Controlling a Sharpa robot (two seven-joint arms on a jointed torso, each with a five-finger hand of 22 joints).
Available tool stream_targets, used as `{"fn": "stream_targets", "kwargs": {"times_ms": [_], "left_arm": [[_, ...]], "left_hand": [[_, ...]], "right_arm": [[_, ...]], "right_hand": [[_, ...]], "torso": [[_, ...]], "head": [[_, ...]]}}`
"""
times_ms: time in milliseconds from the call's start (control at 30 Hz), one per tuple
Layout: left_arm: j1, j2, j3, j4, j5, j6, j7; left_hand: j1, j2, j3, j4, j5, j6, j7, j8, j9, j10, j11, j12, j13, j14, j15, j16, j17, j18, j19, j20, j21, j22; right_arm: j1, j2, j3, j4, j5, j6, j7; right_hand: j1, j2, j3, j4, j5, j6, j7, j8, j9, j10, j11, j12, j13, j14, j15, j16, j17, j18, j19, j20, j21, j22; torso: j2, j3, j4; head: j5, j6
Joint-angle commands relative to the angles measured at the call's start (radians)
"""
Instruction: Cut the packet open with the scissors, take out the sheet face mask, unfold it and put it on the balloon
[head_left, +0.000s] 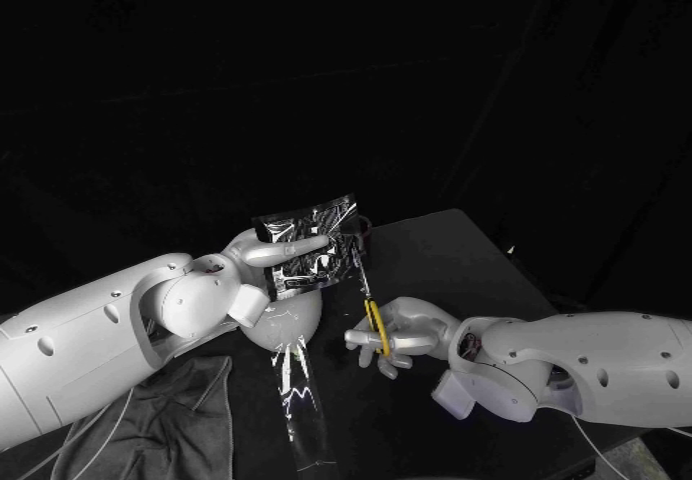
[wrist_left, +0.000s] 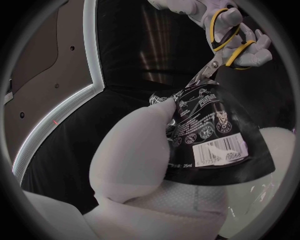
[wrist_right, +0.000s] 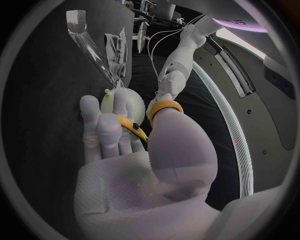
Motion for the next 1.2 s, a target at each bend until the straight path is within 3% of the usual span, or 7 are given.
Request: {"fn": "stream_targets", "kwargs": {"times_ms": [33,367,533,700,767,900,1200], "left_arm": [[0.0,0.002,-0.001,0.003,-0.027,-0.003,-0.004],[0.0,0.002,-0.001,0.0,-0.035,-0.01,-0.005],[0.0,0.001,-0.001,-0.001,-0.036,-0.012,-0.004],[0.0,0.0,-0.001,-0.003,-0.036,-0.014,-0.004],[0.0,0.0,-0.001,-0.004,-0.036,-0.013,-0.005],[0.0,0.0,-0.001,-0.006,-0.046,-0.011,-0.01],[0.0,0.001,-0.001,-0.005,-0.102,-0.008,-0.017]], "left_hand": [[0.001,0.013,0.005,0.001,0.007,0.003,0.003,0.004,0.039,0.018,-0.011,0.0,0.001,0.005,-0.005,0.006,0.002,0.013,0.006,0.001,0.006,-0.001],[0.0,0.012,0.007,0.0,0.007,0.002,0.003,0.004,0.04,0.018,-0.011,-0.001,0.001,0.005,-0.005,0.005,0.002,0.013,0.006,0.001,0.006,-0.002],[0.0,0.012,0.007,0.0,0.007,0.002,0.003,0.004,0.04,0.018,-0.011,-0.001,0.001,0.005,-0.005,0.005,0.002,0.013,0.006,0.001,0.006,-0.002],[-0.001,0.012,0.008,-0.001,0.007,0.002,0.003,0.005,0.04,0.019,-0.011,-0.002,0.001,0.005,-0.005,0.005,0.002,0.013,0.006,0.001,0.006,-0.002],[-0.001,0.012,0.008,-0.001,0.007,0.002,0.003,0.005,0.04,0.019,-0.011,-0.002,0.001,0.005,-0.005,0.005,0.002,0.013,0.006,0.001,0.006,-0.002],[-0.001,0.012,0.01,-0.002,0.007,0.002,0.003,0.005,0.041,0.019,-0.011,-0.002,0.001,0.006,-0.006,0.005,0.003,0.013,0.007,0.001,0.006,-0.002],[-0.013,0.019,0.023,-0.005,0.007,-0.006,0.003,0.009,0.048,0.032,-0.013,-0.002,0.004,0.017,-0.008,0.009,0.007,0.014,0.017,-0.001,0.009,-0.003]], "right_arm": [[0.003,-0.002,0.004,0.002,0.006,-0.017,0.045],[0.004,-0.004,0.004,0.001,0.003,-0.018,0.049],[0.004,-0.005,0.004,-0.001,0.005,-0.023,0.05],[0.004,-0.006,0.004,-0.002,0.002,-0.014,0.043],[0.005,-0.006,0.004,-0.003,-0.004,-0.005,0.038],[0.005,-0.006,0.004,-0.003,-0.018,0.014,0.025],[0.012,-0.013,0.004,0.001,-0.032,0.03,0.017]], "right_hand": [[0.01,0.019,-0.011,-0.001,-0.004,0.017,0.0,-0.007,-0.003,0.087,-0.032,-0.006,-0.001,0.01,-0.004,0.005,-0.001,0.002,0.007,-0.006,0.008,0.003],[0.027,0.038,-0.043,-0.001,-0.004,0.036,-0.004,-0.024,-0.012,0.103,-0.036,-0.021,-0.004,0.013,-0.008,0.007,-0.003,0.001,0.009,-0.01,0.012,0.007],[0.029,0.03,-0.074,0.002,-0.004,-0.022,0.026,-0.079,-0.034,0.041,-0.008,-0.079,-0.027,-0.016,0.013,-0.012,-0.048,0.003,-0.024,0.001,-0.026,-0.012],[0.017,-0.021,-0.05,0.007,-0.008,-0.09,0.067,-0.129,-0.052,-0.065,0.029,-0.155,-0.07,-0.069,0.048,-0.04,-0.114,0.006,-0.077,0.023,-0.086,-0.042],[0.0,-0.082,-0.018,0.01,-0.002,-0.124,0.087,-0.151,-0.059,-0.133,0.053,-0.197,-0.099,-0.098,0.066,-0.05,-0.147,0.004,-0.095,0.035,-0.1,-0.048],[-0.025,-0.141,0.011,0.011,-0.001,-0.15,0.11,-0.169,-0.065,-0.204,0.079,-0.204,-0.157,-0.147,0.091,-0.05,-0.186,0.004,-0.114,0.059,-0.105,-0.048],[-0.023,-0.142,0.011,0.011,-0.001,-0.15,0.113,-0.167,-0.067,-0.214,0.083,-0.199,-0.189,-0.154,0.095,-0.034,-0.183,0.01,-0.12,0.07,-0.103,-0.046]], "torso": [[0.0,-0.0002,-0.0007],[0.0,-0.0004,0.0004],[0.0,-0.0005,0.0006],[0.001,-0.0005,-0.0001],[0.001,-0.0004,-0.0003],[0.0,-0.0002,-0.0009],[0.0,0.0002,-0.001]], "head": [[0.001,0.0],[0.0,0.001],[-0.001,0.002],[0.001,0.002],[0.001,0.002],[0.003,0.003],[0.004,0.006]]}}
